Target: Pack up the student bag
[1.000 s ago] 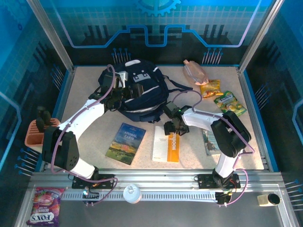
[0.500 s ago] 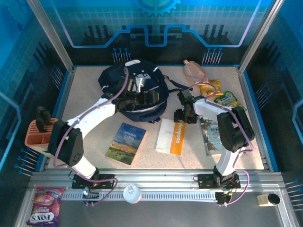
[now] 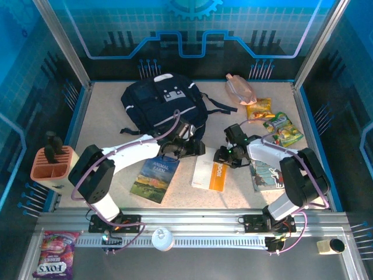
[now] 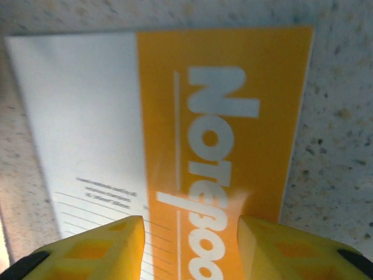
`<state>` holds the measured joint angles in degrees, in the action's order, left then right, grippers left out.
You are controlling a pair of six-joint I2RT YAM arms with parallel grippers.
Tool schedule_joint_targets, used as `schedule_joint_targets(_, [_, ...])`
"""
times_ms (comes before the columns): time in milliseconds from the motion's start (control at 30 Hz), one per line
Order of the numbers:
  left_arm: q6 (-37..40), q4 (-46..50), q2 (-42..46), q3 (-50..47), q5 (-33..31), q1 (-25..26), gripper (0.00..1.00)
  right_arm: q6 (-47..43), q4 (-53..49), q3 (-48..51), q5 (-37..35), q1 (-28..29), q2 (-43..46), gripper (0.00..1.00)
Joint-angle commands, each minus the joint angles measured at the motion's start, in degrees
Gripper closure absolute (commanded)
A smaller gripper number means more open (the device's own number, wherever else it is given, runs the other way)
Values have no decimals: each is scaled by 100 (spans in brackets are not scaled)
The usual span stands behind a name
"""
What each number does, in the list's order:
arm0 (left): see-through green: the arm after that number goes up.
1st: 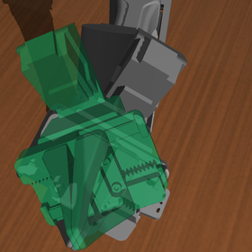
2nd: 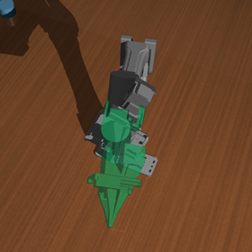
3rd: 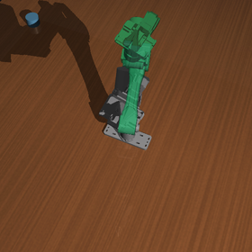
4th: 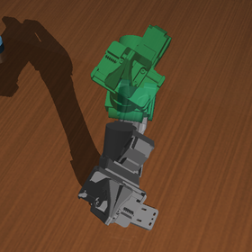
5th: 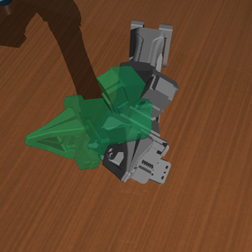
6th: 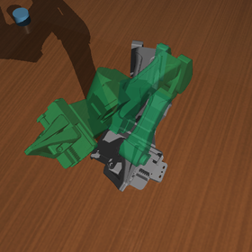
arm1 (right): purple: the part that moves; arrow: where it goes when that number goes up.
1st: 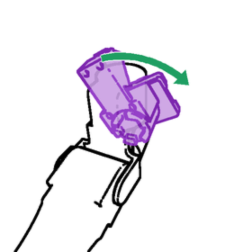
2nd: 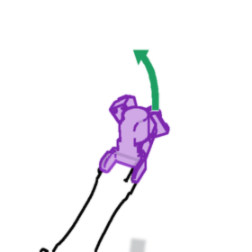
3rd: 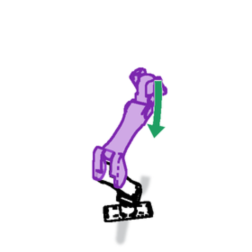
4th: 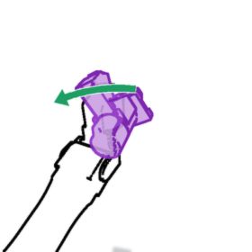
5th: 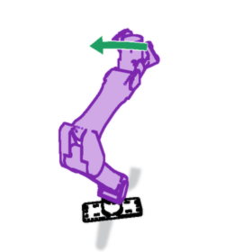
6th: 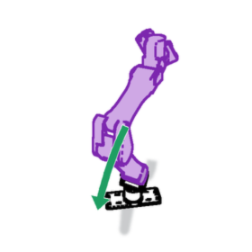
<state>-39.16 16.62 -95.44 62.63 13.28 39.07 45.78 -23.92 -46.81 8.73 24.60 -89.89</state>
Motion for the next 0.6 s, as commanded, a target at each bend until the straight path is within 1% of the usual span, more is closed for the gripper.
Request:
schedule_joint_targets(0, [-267, 13, -124, -72, -85, 88, 37, 253, 370, 32, 71, 6, -298, 54])
schedule_joint_targets(133, [-268, 3, -298, -67, -129, 202, 39, 79, 310, -61, -362, -200, -556, 54])
schedule_joint_targets(267, [-285, -28, -508, -34, -202, 245, 43, -216, 336, -285, -679, -484, -802, 54])
schedule_joint_targets(367, [-281, 18, -676, 89, -224, 246, 48, -479, 307, -552, -668, -587, -874, 55])
schedule_joint_targets(467, [-281, 21, -829, 200, -357, 255, 53, -685, 232, -678, -680, -615, -715, 55])
schedule_joint_targets(567, [-238, 58, -987, 329, -545, 251, 56, -733, 233, -689, -426, -610, -498, 57])
